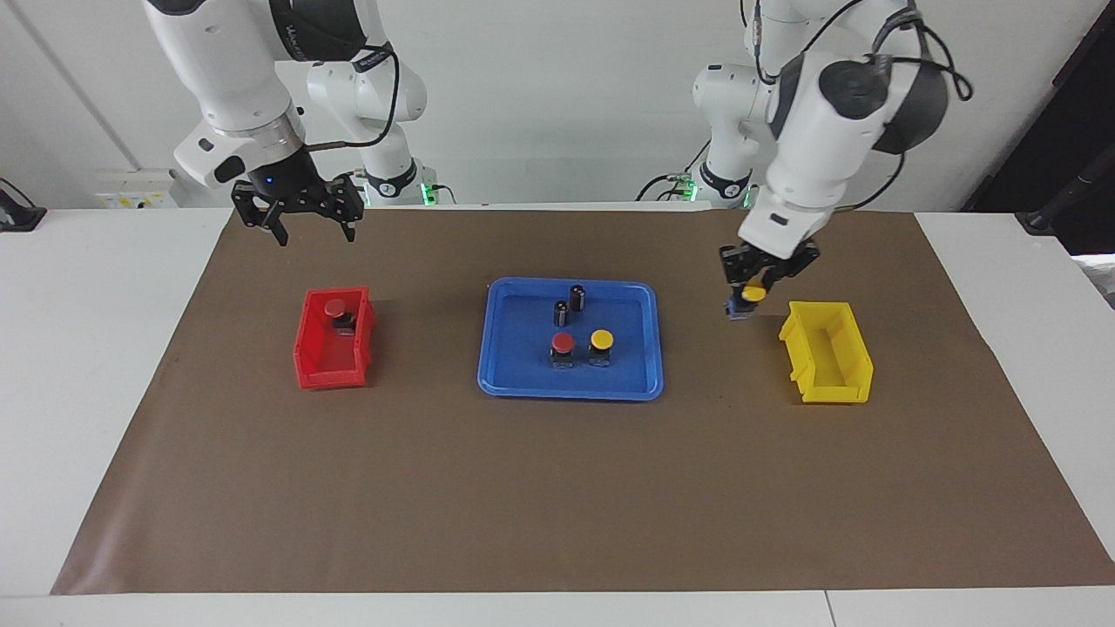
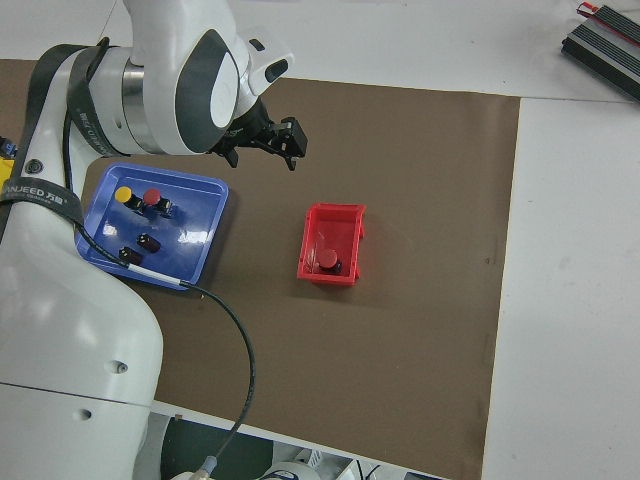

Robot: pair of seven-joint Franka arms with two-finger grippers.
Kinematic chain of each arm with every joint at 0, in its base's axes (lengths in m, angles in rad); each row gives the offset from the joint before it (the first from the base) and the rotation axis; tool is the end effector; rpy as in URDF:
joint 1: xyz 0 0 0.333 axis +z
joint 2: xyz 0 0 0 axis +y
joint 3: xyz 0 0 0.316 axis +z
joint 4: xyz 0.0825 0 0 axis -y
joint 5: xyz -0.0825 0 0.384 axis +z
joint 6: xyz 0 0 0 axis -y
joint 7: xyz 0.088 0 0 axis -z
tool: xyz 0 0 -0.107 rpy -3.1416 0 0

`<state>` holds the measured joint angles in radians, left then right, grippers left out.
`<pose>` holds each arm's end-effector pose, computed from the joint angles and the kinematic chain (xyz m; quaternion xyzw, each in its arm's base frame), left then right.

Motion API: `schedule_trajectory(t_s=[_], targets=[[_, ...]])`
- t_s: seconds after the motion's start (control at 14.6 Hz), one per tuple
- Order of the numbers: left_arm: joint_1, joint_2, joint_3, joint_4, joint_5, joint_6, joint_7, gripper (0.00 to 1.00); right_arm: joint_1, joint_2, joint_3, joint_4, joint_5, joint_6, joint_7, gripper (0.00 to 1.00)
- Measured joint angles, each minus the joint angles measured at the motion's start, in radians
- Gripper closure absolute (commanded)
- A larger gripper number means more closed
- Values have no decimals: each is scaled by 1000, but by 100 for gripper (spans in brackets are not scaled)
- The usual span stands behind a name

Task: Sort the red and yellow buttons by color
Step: 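Carry the yellow button to the yellow bin while the right gripper reaches red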

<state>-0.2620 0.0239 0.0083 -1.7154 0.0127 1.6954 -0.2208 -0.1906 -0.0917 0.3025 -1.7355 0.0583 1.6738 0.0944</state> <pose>0.5478 -0.1408 0.5531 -0.9996 0.0174 0.0198 0.0114 0.5298 0.0720 0.6029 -0.9998 -0.0057 -0.0113 0.0166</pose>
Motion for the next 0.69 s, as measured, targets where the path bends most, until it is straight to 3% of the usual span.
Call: schedule_trajectory(t_s=[0.21, 0.41, 0.69], targets=[[94, -8, 4, -33, -1, 7, 141, 99, 170, 80, 8, 42, -2, 97, 240, 1], [150, -9, 4, -108, -1, 100, 201, 99, 349, 246, 12, 98, -102, 233, 455, 1], [192, -8, 4, -200, 1, 224, 243, 99, 452, 425, 12, 96, -177, 410, 598, 2]])
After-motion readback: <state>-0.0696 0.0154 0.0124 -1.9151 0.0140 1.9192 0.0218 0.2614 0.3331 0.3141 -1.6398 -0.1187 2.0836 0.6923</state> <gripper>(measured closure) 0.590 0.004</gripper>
